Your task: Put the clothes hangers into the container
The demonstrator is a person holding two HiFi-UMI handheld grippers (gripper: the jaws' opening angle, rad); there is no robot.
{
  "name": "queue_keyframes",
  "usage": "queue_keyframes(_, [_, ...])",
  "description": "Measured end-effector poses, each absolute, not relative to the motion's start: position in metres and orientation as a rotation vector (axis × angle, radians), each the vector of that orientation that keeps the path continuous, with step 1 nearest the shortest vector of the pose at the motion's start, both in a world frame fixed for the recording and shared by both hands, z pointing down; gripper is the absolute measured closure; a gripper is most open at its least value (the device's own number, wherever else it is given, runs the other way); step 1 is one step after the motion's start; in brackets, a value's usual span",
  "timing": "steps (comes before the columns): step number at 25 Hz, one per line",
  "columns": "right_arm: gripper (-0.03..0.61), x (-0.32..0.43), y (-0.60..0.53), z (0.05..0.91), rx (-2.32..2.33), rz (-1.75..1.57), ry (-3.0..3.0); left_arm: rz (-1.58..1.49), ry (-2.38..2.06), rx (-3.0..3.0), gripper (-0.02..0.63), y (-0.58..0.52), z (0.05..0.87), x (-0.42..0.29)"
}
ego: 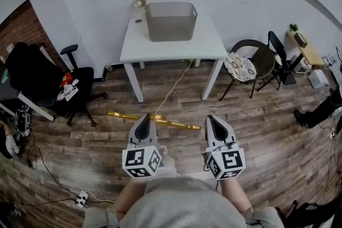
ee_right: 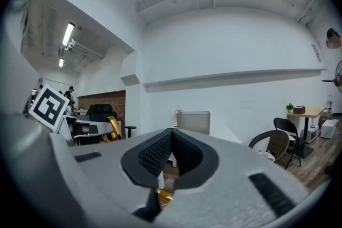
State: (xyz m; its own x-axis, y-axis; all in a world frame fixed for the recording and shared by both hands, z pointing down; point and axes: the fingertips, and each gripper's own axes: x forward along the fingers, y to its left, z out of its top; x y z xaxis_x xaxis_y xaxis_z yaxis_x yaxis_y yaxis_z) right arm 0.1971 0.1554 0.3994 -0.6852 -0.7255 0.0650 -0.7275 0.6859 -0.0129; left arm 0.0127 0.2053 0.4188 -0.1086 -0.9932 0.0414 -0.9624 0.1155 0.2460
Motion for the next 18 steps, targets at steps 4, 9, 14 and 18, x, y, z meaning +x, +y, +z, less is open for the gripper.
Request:
queue_keyframes(4, [0.577,0.196,0.148,0.4,1.235,0.053,-2.83,-0.24,-2.191,1.951,0.595,0.198,0.418,0.009])
queue_keyframes(9, [0.577,0.191,0.131,0.4,1.238,0.055,-2.83,-0.241,-2.184,1.957,0.595,0.182,0.42,0.004])
queue_keyframes(14, [0.577,0.179,0.106,0.4,1.229,0.043,-2.833,-0.247,-2.184,1.956,0.595,0.155,0.419,-0.008])
queue_keyframes(18, [0.577,0.169,0.079,0.398,1.235,0.03,-2.837,-0.255,-2.185,1.962,0.595,0.129,0.418,-0.018])
